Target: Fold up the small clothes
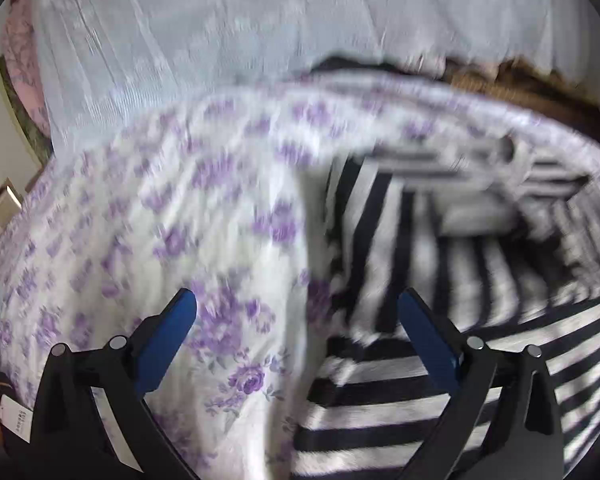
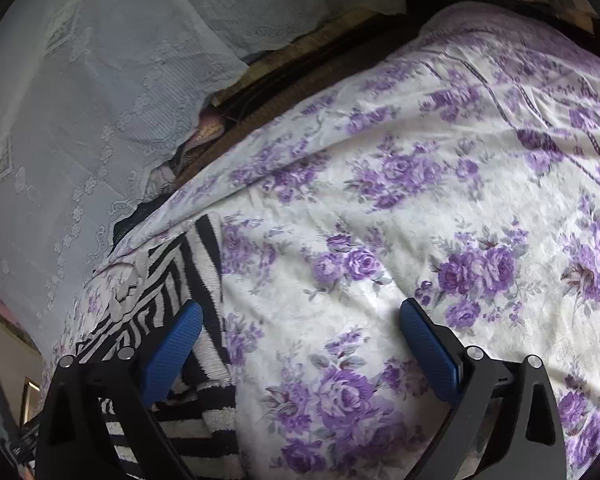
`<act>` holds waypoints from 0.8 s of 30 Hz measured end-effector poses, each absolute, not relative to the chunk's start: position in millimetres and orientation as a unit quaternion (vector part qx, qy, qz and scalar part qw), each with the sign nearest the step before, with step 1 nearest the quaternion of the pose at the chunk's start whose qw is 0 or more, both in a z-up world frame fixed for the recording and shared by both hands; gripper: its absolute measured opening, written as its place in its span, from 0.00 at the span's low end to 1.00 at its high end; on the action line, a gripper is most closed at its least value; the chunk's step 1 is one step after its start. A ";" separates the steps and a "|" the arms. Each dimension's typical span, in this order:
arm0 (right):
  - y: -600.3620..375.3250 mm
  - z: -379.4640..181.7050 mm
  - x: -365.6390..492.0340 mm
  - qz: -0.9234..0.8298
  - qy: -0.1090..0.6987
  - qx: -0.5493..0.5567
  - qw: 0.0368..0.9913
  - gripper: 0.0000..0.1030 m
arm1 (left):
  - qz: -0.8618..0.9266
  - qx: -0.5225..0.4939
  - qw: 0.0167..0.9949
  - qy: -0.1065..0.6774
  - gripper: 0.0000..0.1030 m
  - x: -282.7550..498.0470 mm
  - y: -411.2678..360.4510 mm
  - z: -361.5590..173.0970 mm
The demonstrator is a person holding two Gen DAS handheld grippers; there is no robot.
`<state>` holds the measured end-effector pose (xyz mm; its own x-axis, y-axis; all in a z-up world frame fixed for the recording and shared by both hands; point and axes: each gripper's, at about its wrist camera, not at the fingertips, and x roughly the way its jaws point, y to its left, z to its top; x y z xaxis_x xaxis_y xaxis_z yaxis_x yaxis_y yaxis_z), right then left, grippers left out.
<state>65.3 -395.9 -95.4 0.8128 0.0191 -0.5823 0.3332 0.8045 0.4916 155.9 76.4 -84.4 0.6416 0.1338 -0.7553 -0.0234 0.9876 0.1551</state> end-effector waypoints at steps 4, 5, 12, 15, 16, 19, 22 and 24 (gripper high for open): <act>-361.2 -67.5 57.0 -0.075 0.270 0.218 0.935 0.87 | 0.038 0.068 0.887 0.454 0.96 169.1 76.6 -110.3; -336.8 -54.0 56.2 -0.053 0.267 0.177 0.946 0.87 | 0.039 0.074 0.888 0.452 0.96 168.3 75.5 -109.0; -150.6 -9.2 84.9 0.103 0.316 -0.032 0.943 0.87 | 0.048 0.080 0.897 0.432 0.96 155.9 72.6 -104.2; -82.6 -20.2 102.5 0.110 0.327 -0.126 0.930 0.85 | 0.041 0.064 0.896 0.438 0.96 155.3 77.8 -104.3; -66.8 -27.7 110.1 0.109 0.336 -0.149 0.924 0.82 | 0.039 0.059 0.895 0.441 0.96 156.2 78.9 -105.0; -47.0 -45.0 134.3 0.093 0.370 -0.166 0.909 0.65 | 0.033 0.046 0.892 0.448 0.96 158.5 82.3 -106.4; -50.4 -54.1 156.8 0.057 0.386 -0.157 0.907 0.52 | 0.028 0.034 0.889 0.455 0.96 162.2 85.1 -108.9; -59.3 -58.2 167.3 0.043 0.391 -0.157 0.906 0.49 | 0.026 0.031 0.888 0.458 0.96 164.1 85.8 -110.2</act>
<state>167.3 -59.3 -58.2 0.6901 -0.0456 -0.7222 -0.2001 0.9471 -0.2509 164.1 85.8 -110.2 0.5790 0.0751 -0.8119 -0.0187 0.9967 0.0789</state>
